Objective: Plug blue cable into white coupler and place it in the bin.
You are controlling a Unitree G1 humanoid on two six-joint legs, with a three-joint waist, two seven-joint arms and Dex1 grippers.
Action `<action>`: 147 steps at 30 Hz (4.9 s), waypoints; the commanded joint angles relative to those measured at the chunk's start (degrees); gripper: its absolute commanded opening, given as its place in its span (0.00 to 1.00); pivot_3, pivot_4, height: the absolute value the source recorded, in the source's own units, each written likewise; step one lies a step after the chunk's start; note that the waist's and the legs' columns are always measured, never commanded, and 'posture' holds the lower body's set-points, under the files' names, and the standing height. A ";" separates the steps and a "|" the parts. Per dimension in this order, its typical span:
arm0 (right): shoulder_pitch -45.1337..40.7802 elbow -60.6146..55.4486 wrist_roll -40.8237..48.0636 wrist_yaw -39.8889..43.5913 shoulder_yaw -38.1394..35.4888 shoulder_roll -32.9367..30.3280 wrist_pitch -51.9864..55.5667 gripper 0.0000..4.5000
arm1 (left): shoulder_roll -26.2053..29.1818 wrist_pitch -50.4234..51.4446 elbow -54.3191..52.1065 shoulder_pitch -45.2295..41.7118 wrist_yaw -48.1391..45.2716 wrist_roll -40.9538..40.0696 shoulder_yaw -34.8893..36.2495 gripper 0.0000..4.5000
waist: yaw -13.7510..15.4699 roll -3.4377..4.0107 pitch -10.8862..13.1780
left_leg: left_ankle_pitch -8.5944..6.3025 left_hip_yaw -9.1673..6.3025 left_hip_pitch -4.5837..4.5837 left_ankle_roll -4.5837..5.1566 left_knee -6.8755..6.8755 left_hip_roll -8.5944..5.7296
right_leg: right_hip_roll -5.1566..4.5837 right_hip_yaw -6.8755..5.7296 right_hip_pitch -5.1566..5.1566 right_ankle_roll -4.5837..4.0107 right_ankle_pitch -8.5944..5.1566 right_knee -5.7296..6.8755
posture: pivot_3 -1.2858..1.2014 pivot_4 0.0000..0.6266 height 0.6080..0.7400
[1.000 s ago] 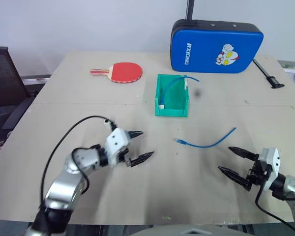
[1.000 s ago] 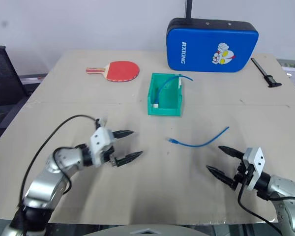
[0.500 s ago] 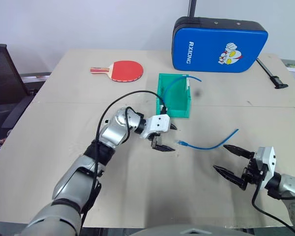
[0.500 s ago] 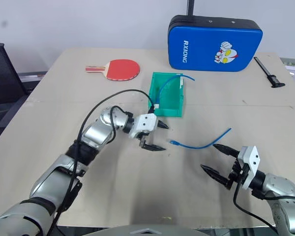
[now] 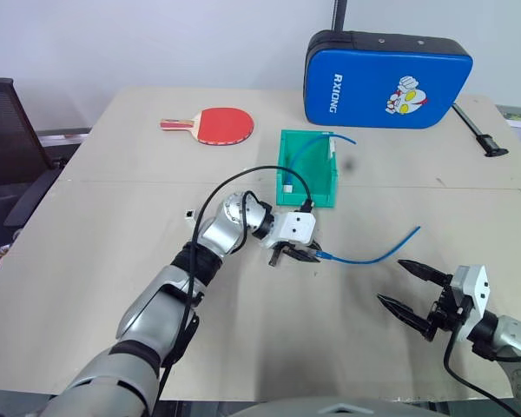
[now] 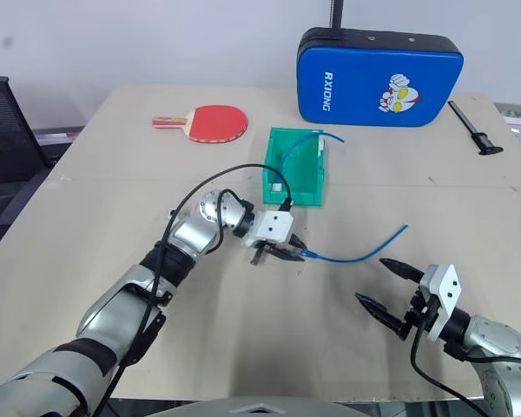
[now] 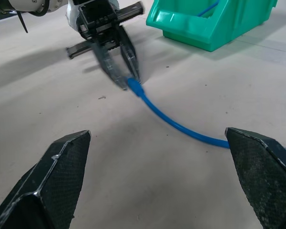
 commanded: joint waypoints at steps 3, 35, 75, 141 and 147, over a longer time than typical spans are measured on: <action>1.18 -7.13 10.35 -1.57 -2.11 0.09 7.02 1.00 | -1.67 12.66 -5.94 2.25 0.69 -9.47 7.67 0.00 | -0.12 0.01 0.01 | 0.00 -0.01 0.00 0.00 0.00 0.01 | 0.00 0.00 0.00 0.00 0.00 0.00 | 0.52 0.24 0.56; -23.62 -10.95 51.37 -23.13 0.02 3.13 38.49 1.00 | -6.95 70.48 -33.87 11.23 17.05 -51.21 25.26 0.00 | -1.25 -0.12 0.08 | 0.01 -0.36 0.00 -0.01 0.06 -0.08 | 0.02 0.39 0.15 0.03 0.00 0.04 | 0.52 0.24 0.56; -27.39 -5.93 36.82 -24.60 -1.61 8.07 29.52 0.00 | -4.15 37.69 -72.02 40.44 50.74 -21.74 30.07 0.96 | -1.67 -0.03 0.14 | 0.00 -0.14 0.04 0.00 -0.02 0.12 | -0.07 0.71 0.12 0.05 0.02 -0.04 | 0.52 0.24 0.56; -52.14 7.47 -16.65 -27.64 21.98 26.16 0.59 0.00 | -4.00 16.25 -47.36 22.85 56.67 0.25 19.13 0.08 | -1.28 -0.01 0.13 | 0.08 -0.16 -0.23 -0.14 -0.06 0.00 | -0.07 0.20 -0.20 0.06 0.02 0.07 | 0.52 0.24 0.56; -50.63 9.16 -20.77 -27.87 23.67 24.33 1.98 0.00 | -4.45 16.62 -48.08 23.02 56.65 0.96 17.77 0.08 | -1.34 -0.01 0.13 | 0.13 -0.17 -0.26 -0.24 -0.06 0.00 | -0.11 0.21 -0.22 0.06 0.02 0.06 | 0.52 0.24 0.56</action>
